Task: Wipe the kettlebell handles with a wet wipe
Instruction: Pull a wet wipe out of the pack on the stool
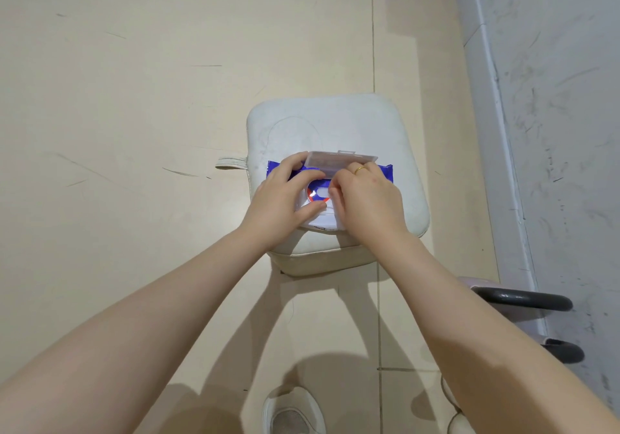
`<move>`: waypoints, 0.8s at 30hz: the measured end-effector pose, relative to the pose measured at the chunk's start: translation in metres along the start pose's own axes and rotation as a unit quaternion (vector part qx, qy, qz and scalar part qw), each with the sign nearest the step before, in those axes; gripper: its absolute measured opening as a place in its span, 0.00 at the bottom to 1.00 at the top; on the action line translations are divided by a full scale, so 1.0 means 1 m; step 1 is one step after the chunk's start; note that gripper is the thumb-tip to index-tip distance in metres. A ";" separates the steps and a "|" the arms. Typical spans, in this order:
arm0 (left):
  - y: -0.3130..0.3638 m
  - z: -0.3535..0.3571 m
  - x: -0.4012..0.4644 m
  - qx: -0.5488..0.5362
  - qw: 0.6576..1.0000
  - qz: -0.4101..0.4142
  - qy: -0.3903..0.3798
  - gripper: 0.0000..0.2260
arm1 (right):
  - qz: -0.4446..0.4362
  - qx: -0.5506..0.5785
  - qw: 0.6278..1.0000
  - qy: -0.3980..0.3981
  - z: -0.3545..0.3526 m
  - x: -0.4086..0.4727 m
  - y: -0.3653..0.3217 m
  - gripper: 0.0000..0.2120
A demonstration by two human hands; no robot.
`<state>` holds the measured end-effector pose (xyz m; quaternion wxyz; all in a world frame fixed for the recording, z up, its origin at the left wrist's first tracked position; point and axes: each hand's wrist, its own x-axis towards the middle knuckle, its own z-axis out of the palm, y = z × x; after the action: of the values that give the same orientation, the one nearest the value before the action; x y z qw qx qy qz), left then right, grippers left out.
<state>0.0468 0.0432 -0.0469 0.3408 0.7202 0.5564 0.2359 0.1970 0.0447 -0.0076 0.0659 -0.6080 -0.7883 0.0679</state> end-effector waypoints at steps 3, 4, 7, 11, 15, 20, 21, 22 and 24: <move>0.001 -0.001 -0.001 -0.001 1.000 -0.003 -0.008 0.26 | 0.008 0.030 0.999 -0.012 -0.004 -0.006 0.004 0.11; 0.001 -0.001 -0.001 0.000 1.000 -0.003 -0.010 0.26 | 0.018 0.055 0.998 -0.015 -0.006 -0.007 0.007 0.10; 0.002 -0.002 -0.001 0.001 1.000 -0.002 -0.009 0.25 | 0.050 0.148 0.988 -0.008 -0.013 -0.006 0.010 0.08; 0.002 -0.002 -0.002 -0.004 1.000 -0.001 -0.007 0.25 | 0.050 0.128 0.990 -0.023 -0.013 -0.006 0.008 0.09; 0.004 -0.003 -0.003 -0.013 1.000 -0.005 -0.008 0.25 | 0.004 0.071 0.997 -0.003 -0.002 -0.011 0.007 0.07; 0.006 -0.003 -0.005 -0.028 1.000 -0.005 0.009 0.14 | 0.055 0.080 0.995 0.007 0.001 -0.011 0.003 0.09; 0.007 -0.003 -0.005 -0.025 1.000 -0.005 0.014 0.12 | 0.062 0.107 0.992 0.005 -0.001 -0.011 0.003 0.09; 0.007 -0.003 -0.005 -0.022 1.000 -0.003 0.016 0.11 | 0.062 0.140 0.988 0.009 -0.002 -0.012 0.004 0.08; 0.005 -0.005 -0.003 -0.025 1.000 0.005 0.014 0.11 | 0.070 0.227 0.971 0.015 -0.008 -0.013 0.007 0.06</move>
<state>0.0461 0.0406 -0.0397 0.3500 0.7105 0.5517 0.2615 0.2079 0.0342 -0.0017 0.2088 -0.6314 -0.7070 0.2408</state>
